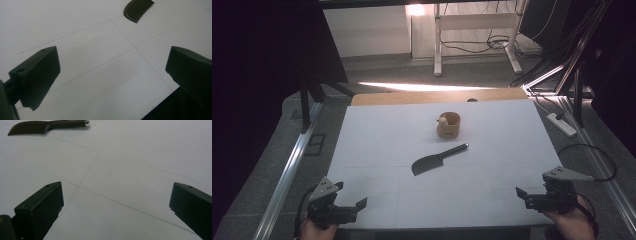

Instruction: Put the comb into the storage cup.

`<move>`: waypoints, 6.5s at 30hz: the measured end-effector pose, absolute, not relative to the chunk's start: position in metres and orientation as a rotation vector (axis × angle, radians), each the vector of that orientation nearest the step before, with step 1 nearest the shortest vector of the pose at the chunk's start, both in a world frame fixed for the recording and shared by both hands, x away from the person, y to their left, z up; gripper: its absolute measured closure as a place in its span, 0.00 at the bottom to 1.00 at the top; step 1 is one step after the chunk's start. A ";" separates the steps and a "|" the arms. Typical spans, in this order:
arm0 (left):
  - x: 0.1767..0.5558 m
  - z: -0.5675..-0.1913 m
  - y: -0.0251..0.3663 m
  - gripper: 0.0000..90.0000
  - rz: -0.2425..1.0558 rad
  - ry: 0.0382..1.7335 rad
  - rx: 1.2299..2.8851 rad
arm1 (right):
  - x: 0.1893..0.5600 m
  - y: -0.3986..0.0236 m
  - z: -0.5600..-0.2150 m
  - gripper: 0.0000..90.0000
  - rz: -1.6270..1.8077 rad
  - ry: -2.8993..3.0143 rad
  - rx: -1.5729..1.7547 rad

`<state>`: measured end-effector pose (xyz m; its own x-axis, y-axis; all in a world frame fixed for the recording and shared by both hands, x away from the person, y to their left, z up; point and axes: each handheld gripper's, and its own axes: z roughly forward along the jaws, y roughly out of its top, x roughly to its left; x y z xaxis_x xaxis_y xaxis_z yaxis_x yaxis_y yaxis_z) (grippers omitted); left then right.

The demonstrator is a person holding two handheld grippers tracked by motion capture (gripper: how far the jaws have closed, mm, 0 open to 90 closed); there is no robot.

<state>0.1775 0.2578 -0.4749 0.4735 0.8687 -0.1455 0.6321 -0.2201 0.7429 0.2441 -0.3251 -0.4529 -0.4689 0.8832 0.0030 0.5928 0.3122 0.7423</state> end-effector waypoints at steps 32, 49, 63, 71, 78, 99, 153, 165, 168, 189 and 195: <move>0.177 -0.476 0.264 0.02 0.335 1.251 1.919 | 0.247 -0.319 -0.454 0.00 0.948 2.250 1.257; 0.177 -0.476 0.265 0.02 0.328 1.255 1.909 | 0.252 -0.315 -0.451 0.00 0.993 2.289 1.181; 0.177 -0.477 0.266 0.02 0.323 1.260 1.899 | 0.262 -0.305 -0.453 0.00 0.987 2.381 1.156; 0.177 -0.477 0.268 0.02 0.316 1.266 1.885 | 0.267 -0.300 -0.452 0.00 0.998 2.403 1.121; 0.177 -0.477 0.269 0.02 0.305 1.268 1.872 | 0.270 -0.295 -0.450 0.00 1.005 2.420 1.082; 0.178 -0.477 0.267 0.02 0.304 1.244 1.902 | 0.287 -0.276 -0.447 0.00 1.024 2.446 1.013; 0.178 -0.477 0.264 0.01 0.336 1.249 1.948 | 0.323 -0.234 -0.447 0.00 1.011 2.535 0.945; 0.179 -0.477 0.264 0.01 0.330 1.253 1.949 | 0.333 -0.219 -0.448 0.00 1.002 2.555 0.920; 0.179 -0.477 0.264 0.01 0.330 1.254 1.947 | 0.334 -0.217 -0.448 0.00 0.998 2.563 0.920; 0.179 -0.477 0.264 0.01 0.325 1.258 1.946 | 0.344 -0.202 -0.450 0.00 0.955 2.590 0.921; 0.179 -0.477 0.264 0.01 0.322 1.257 1.946 | 0.347 -0.196 -0.452 0.00 0.942 2.595 0.911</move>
